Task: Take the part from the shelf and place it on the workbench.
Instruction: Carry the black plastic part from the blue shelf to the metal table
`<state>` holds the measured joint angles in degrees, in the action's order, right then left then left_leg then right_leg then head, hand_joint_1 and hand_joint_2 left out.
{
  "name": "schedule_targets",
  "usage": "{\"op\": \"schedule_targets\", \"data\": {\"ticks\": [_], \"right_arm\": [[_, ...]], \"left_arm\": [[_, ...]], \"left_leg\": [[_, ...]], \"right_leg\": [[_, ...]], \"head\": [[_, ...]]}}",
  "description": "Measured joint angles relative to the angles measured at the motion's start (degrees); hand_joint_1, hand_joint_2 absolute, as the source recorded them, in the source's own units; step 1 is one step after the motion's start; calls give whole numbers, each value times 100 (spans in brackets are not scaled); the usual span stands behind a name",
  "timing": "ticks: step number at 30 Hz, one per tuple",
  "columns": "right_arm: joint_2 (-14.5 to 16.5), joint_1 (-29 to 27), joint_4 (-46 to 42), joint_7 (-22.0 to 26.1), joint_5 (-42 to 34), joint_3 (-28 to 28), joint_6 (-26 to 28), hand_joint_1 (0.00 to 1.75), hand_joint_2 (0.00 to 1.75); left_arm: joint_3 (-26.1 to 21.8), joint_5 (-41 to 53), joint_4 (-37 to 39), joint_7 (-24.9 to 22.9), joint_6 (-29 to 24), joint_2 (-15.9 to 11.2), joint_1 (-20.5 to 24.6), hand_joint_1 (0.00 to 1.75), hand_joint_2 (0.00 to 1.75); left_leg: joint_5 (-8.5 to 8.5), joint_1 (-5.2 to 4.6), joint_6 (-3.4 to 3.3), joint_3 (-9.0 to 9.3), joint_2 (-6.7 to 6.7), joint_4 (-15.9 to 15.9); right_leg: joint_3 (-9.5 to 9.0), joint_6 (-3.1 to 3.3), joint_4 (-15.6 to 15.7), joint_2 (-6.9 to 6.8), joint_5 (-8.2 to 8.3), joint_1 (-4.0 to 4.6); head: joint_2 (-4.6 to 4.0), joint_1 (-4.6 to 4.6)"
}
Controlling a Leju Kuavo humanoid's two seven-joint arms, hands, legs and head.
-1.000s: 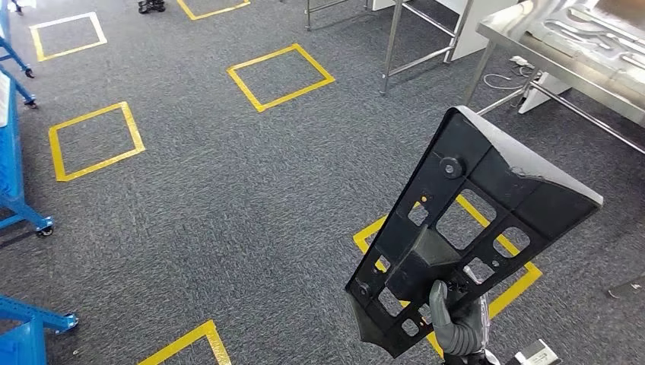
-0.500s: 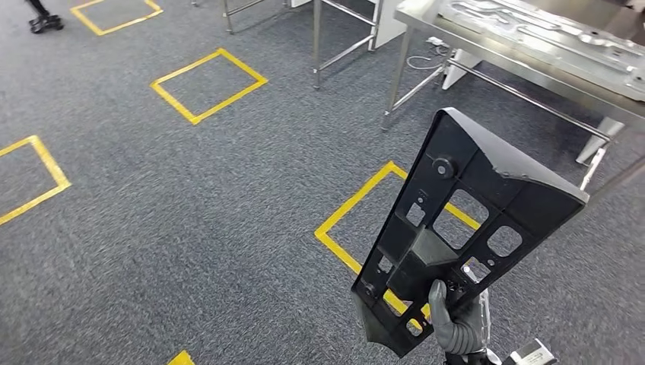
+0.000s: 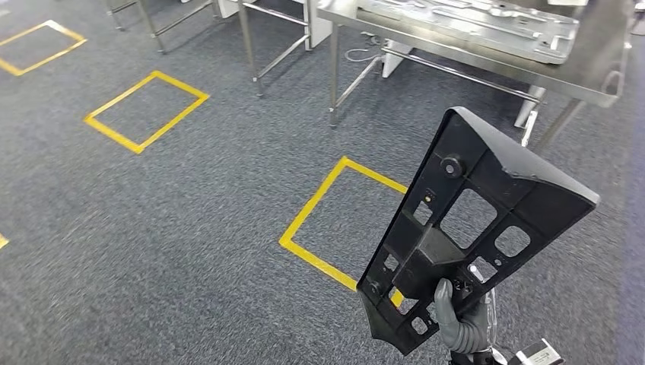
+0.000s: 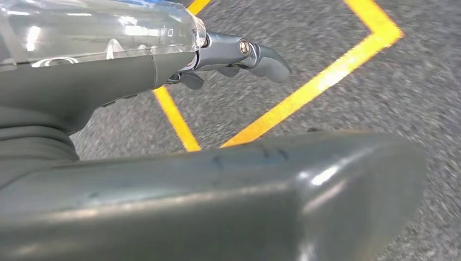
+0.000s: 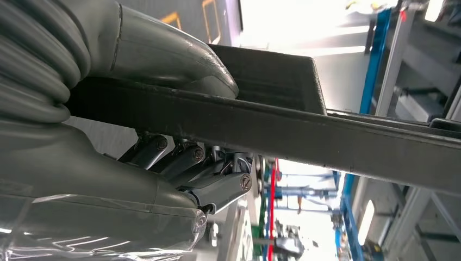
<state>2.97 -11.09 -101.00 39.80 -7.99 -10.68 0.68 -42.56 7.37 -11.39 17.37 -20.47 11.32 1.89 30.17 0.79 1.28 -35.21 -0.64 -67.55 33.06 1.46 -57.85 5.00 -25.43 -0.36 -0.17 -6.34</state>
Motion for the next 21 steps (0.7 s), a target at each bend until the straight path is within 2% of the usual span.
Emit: {"op": "schedule_targets", "data": {"ticks": [1, 2, 3, 4, 5, 6, 7, 8, 10, 11, 12, 13, 14, 15, 17, 18, 21], "right_arm": [[0, -4, -1, 0, 1, 1, -3, 175, 175], [0, -4, -2, -1, 1, 2, -7, 175, 175], [1, -5, -4, -2, 2, 4, -11, 175, 175], [1, -11, -5, -3, 3, 6, -14, 175, 175], [1, -16, -8, -4, 6, 7, -16, 175, 175], [1, -30, -12, -3, 10, 8, -17, 175, 175], [1, -39, -18, -3, 14, 9, -17, 175, 175], [0, -40, -24, -7, 23, 10, -14, 175, 175], [1, -30, -31, -43, 97, 13, 25, 175, 175], [2, -30, -31, -76, 173, 13, 66, 175, 175], [3, -39, -31, -109, 267, 13, 113, 175, 175], [4, -51, -31, -130, 391, 14, 164, 175, 175], [3, -61, -31, -140, 533, 15, 212, 175, 175], [1, -67, -32, -139, 672, 16, 255, 175, 175], [-2, -66, -34, -134, 916, 16, 344, 175, 175], [-1, -66, -36, -136, 984, 15, 384, 175, 175], [-2, -74, -46, -148, 1078, 21, 467, 175, 175]], "left_arm": [[1, 1, 0, -3, 2, -10, 2, 0, 0], [1, 2, 0, -5, 4, -20, 4, 0, 0], [1, 2, 0, -8, 5, -27, 7, 0, 0], [1, 3, 0, -11, 6, -32, 11, 0, 0], [1, 3, 0, -13, 7, -31, 14, 0, 0], [1, 4, 0, -15, 8, -31, 18, 0, 0], [1, 4, 0, -17, 9, -32, 17, 0, 0], [1, 4, 0, -18, 13, -32, 12, 0, 0], [1, 2, 0, -19, 31, -31, -9, 0, 0], [1, 1, 0, -18, 45, -31, -17, 0, 0], [1, -1, 0, -16, 59, -31, -23, 0, 0], [1, -2, 0, -13, 82, -32, -25, 0, 0], [1, -2, 0, -10, 108, -32, -22, 0, 0], [1, -3, 0, -7, 135, -32, -18, 0, 0], [1, -2, 0, 1, 179, -32, -8, 0, 0], [1, 0, 0, 5, 195, -32, -3, 0, 0], [1, 5, 0, 9, 228, -32, 10, 0, 0]], "left_leg": [[-197, 6, -34, 138, -149, 380], [-322, 13, -59, 246, -299, 695], [-362, 14, -76, 303, -409, 863], [-341, 10, -89, 319, -462, 916], [-349, 13, -103, 335, -414, 957], [-364, 19, -127, 354, -335, 978], [-376, 29, -160, 374, -257, 1008], [-388, 44, -193, 392, -169, 1040], [-375, 41, -229, 405, -12, 1057], [-361, 38, -229, 405, 61, 1056], [-347, 36, -222, 408, 122, 1055], [-334, 38, -208, 415, 172, 1053], [-319, 41, -190, 429, 212, 1050], [-302, 47, -168, 449, 239, 1047], [-255, 38, -102, 486, 275, 1034], [-233, 29, -63, 500, 284, 1031], [-181, 32, 53, 558, 300, 1052]], "right_leg": [[-1, -14, -14, 81, -10, 2], [14, -36, -39, 155, -18, 2], [43, -66, -55, 217, -16, -3], [74, -102, -59, 282, -8, -19], [101, -146, -59, 355, 5, -23], [113, -179, -62, 353, 7, -32], [141, -206, -123, 249, -36, -27], [217, -226, -286, 74, -135, -14], [548, -257, -948, -322, -474, -15], [744, -279, -1320, -413, -619, -33], [878, -302, -1574, -456, -685, -56], [908, -323, -1627, -477, -645, -82], [807, -338, -1441, -493, -504, -106], [600, -348, -1069, -515, -311, -127], [187, -335, -325, -568, -81, -130], [72, -310, -126, -582, -61, -116], [15, -185, -62, -550, -124, -72]], "head": [[0, 0], [0, 0], [0, 0], [0, -1], [0, -1], [0, 0], [0, 0], [0, 1], [0, 2], [0, 2], [0, 2], [0, 2], [0, 2], [0, 2], [0, 2], [0, 2], [0, 0]]}}
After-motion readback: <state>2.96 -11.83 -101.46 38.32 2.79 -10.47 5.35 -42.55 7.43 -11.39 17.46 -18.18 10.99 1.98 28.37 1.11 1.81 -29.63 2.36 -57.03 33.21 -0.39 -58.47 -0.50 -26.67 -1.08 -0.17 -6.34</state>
